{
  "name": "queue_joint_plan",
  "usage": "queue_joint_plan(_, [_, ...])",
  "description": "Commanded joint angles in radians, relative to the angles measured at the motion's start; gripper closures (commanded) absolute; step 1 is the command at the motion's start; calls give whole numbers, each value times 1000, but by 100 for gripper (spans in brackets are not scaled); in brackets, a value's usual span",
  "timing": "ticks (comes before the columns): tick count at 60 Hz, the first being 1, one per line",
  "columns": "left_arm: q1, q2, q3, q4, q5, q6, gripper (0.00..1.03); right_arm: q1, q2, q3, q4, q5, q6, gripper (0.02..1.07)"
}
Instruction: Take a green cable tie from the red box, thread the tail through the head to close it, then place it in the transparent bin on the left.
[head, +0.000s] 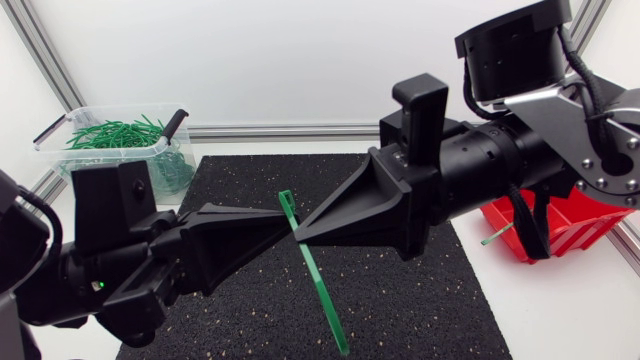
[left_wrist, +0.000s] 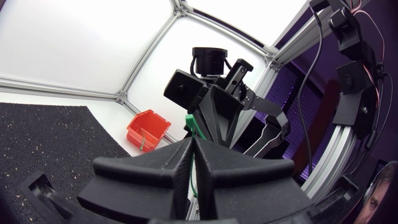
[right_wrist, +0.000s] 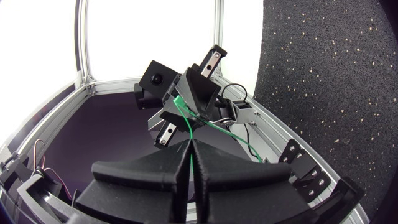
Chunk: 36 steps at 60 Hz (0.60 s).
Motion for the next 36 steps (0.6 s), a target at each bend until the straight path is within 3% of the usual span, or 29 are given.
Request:
queue_joint_plan(1, [8, -13, 7, 19, -4, -14, 98, 1, 1, -22, 13, 1, 16, 101])
queue_joint_plan(36, [13, -16, 4, 15, -4, -14, 98, -15, -19, -32, 19, 8, 18, 101])
